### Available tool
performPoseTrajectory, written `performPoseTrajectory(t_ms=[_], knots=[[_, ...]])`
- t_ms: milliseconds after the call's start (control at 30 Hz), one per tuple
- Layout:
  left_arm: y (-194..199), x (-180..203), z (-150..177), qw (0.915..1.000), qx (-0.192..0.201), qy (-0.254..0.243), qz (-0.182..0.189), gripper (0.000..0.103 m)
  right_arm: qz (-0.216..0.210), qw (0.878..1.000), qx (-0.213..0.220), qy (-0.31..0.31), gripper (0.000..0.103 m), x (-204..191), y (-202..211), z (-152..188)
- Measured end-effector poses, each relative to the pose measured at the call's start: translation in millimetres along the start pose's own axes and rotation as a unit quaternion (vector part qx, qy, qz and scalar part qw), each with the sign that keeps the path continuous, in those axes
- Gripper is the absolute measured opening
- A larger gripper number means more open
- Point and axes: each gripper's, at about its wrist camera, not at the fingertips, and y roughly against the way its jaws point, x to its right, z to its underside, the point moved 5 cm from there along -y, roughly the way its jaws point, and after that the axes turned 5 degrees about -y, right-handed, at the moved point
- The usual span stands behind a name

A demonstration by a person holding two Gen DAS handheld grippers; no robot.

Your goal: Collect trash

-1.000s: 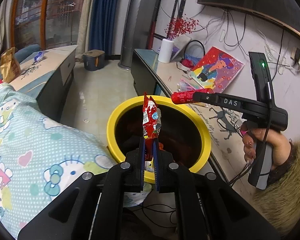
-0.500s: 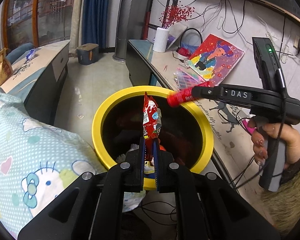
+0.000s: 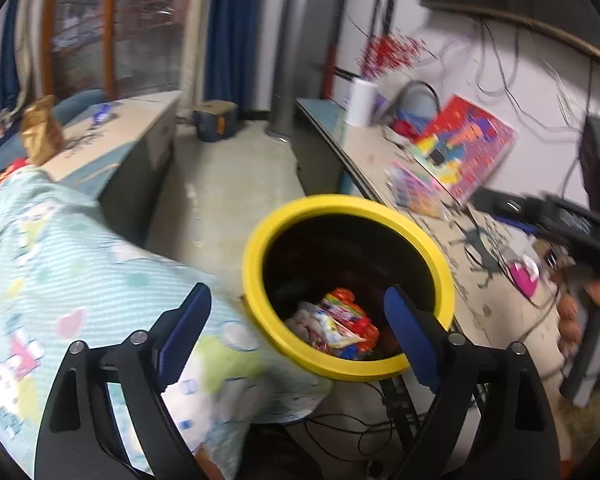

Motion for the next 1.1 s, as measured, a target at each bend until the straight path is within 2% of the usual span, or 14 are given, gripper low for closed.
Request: performPoseTrajectory(t_ms=[67,133,233,433,667,933,1100], knots=[[15.4,-12.7,-1.2,0.9996,0.015,0.017,-0.014,0.095,-0.005,1.0,0.009,0.011,0.083,-9.9,11.6,5.2],[30.8,-25.3,-0.4,0.9986,0.029,0.033,-0.03,0.096,-0.009,0.999,0.023,0.03,0.09,-22.3,23.9,10.2],[49.8,-40.0,2.2,0.9967,0.043,0.047,-0.05,0.096,-0.02,0.997,0.044,0.056,0.092,-43.3,37.5,18.1],[88.2,-62.6,18.4,0.9915,0.067,0.062,-0.093,0.096,-0.032,0.991,0.088,0.094,0.092,-81.0,52.9,31.7],[130.9,-85.0,42.4,0.9818,0.095,0.085,-0.141,0.097,-0.044,0.986,0.127,0.096,0.092,-107.4,55.4,60.1],[168.0,-86.7,66.5,0.9731,0.128,0.072,-0.177,0.097,-0.037,0.958,0.218,0.182,0.092,-141.1,69.2,93.7],[175.9,-84.8,70.3,0.9705,0.143,0.069,-0.182,0.097,-0.035,0.956,0.226,0.182,0.092,-143.8,69.6,100.8]])
